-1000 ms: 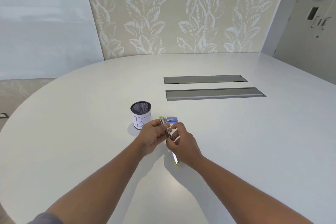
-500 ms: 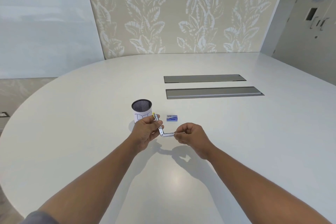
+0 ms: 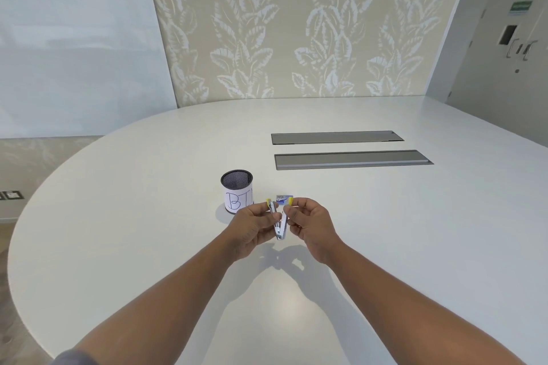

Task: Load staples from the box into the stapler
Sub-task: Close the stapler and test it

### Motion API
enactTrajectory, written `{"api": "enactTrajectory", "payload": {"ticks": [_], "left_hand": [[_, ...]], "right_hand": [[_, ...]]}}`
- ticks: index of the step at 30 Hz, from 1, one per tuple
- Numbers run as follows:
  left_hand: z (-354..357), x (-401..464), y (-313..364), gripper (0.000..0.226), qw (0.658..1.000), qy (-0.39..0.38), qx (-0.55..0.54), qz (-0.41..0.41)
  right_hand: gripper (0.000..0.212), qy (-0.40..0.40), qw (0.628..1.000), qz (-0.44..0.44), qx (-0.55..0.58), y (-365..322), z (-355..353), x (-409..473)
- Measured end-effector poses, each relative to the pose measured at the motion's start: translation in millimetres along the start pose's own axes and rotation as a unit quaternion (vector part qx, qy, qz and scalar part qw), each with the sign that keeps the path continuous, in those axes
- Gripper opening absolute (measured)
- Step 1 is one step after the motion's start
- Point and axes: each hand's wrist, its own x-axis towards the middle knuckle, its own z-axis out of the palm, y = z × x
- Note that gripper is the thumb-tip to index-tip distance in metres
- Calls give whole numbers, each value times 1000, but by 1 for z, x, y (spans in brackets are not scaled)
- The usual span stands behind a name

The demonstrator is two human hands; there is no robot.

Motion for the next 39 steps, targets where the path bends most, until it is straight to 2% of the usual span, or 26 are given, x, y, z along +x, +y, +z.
{"api": "enactTrajectory", "payload": {"ticks": [5,8,11,14,17,18,20,24,28,32,37,39], "left_hand": [[5,-5,4,24,1000,-28,-3,15],[7,-6,7,25,999,-26,19,26],[6,-6,10,21,997,-38,60,30],[4,-6,13,16,998,-19,64,-7],[1,-3,13,27,998,27,34,-38],[0,-2,12,37,998,40,33,-40],[1,1,10,49,996,58,62,-36],[6,4,5,53,982,96,165,-6],[2,7,-7,54,966,133,219,39],[-3,13,-18,42,945,174,270,62],[-3,19,-22,28,942,188,271,58],[-5,20,-24,25,944,186,269,54]], "right_hand": [[27,-63,997,18,-29,3,6,-7],[31,-83,995,34,-39,5,9,-9],[34,-100,992,16,-75,9,8,-10],[36,-111,984,-25,-136,11,8,-7],[61,-86,972,-51,-213,16,6,-1],[66,-79,965,-63,-243,18,5,1],[58,-76,948,-95,-294,21,3,2],[33,-86,902,-153,-395,27,2,7],[14,-114,853,-191,-472,33,3,12],[18,-116,830,-180,-515,38,-2,16],[50,-94,773,-152,-608,37,-8,17],[55,-90,749,-148,-639,37,-12,19]]}}
